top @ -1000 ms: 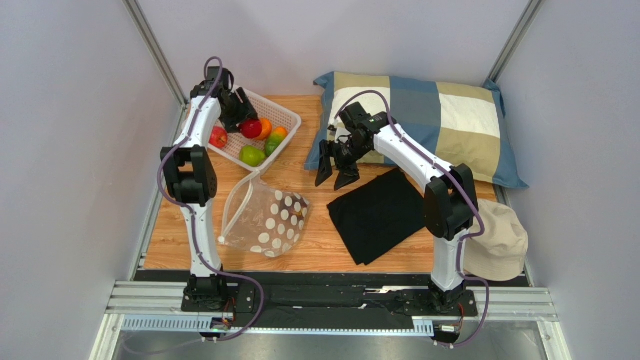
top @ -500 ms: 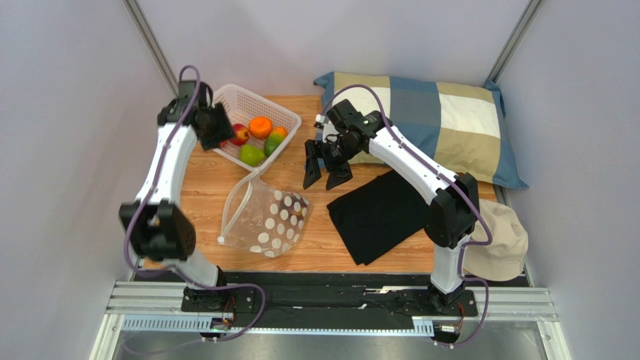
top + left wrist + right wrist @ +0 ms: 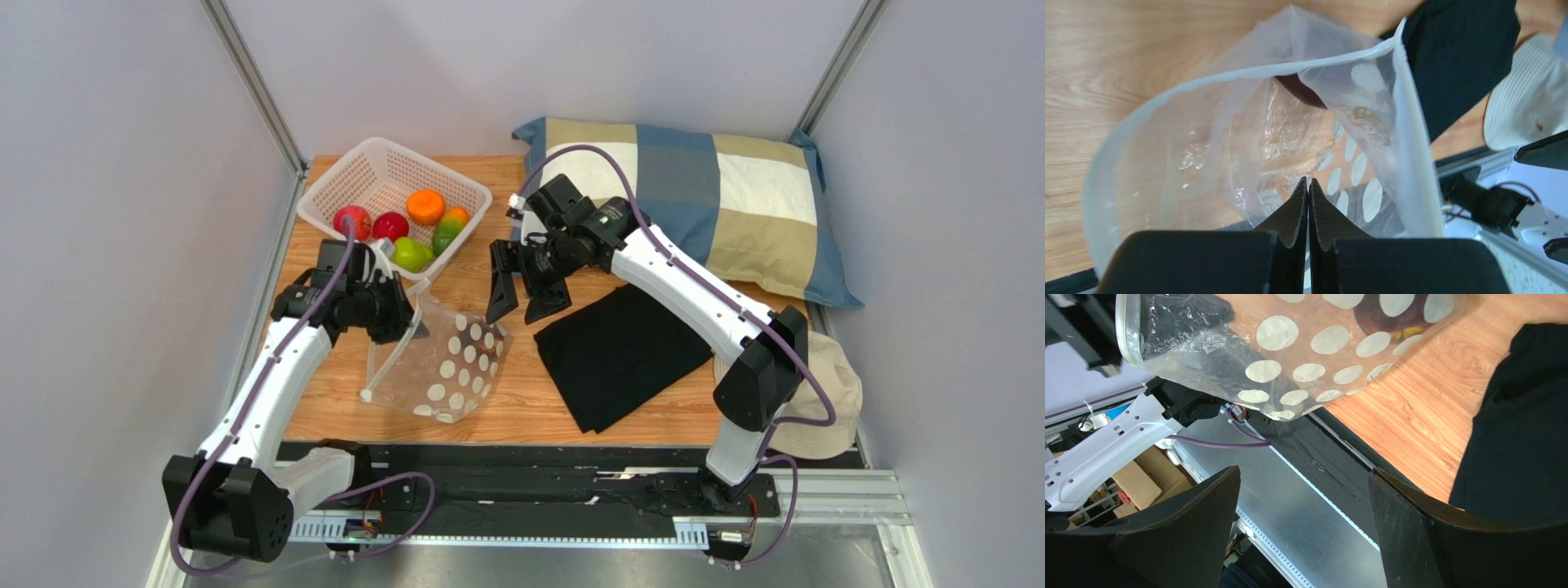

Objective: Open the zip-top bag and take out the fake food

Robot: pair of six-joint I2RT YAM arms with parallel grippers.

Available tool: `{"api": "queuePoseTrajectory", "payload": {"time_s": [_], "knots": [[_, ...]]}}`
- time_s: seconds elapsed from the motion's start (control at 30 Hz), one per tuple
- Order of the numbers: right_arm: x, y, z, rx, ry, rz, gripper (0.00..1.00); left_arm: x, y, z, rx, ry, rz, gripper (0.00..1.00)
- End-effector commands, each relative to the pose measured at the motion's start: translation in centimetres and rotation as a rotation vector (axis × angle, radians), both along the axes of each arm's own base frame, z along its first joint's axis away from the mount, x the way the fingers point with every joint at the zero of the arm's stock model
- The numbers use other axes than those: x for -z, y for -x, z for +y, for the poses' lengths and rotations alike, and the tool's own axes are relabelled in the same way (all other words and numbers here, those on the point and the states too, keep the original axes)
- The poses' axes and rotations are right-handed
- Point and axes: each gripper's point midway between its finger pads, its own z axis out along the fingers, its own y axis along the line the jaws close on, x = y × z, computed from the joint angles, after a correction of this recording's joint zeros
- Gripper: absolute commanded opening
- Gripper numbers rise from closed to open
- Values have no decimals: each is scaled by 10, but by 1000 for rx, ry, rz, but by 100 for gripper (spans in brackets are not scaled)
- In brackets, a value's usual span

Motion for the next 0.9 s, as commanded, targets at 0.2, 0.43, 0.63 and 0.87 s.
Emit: {"api": "queuePoseTrajectory", "payload": {"time_s": [0.2,0.43,0.63,0.87], "knots": [[-37,25,40,31,-159,34,85,-27,30,-65,116,307,-85,0],[-50,39,54,44,-195,25,85,-19,56,-80,110,394,-68,0],[-31,42,65,50,-107,24,79,-12,59,-76,115,361,-68,0],[-14,36,79,50,-91,39,60,-9,62,-68,152,284,-99,0]]}}
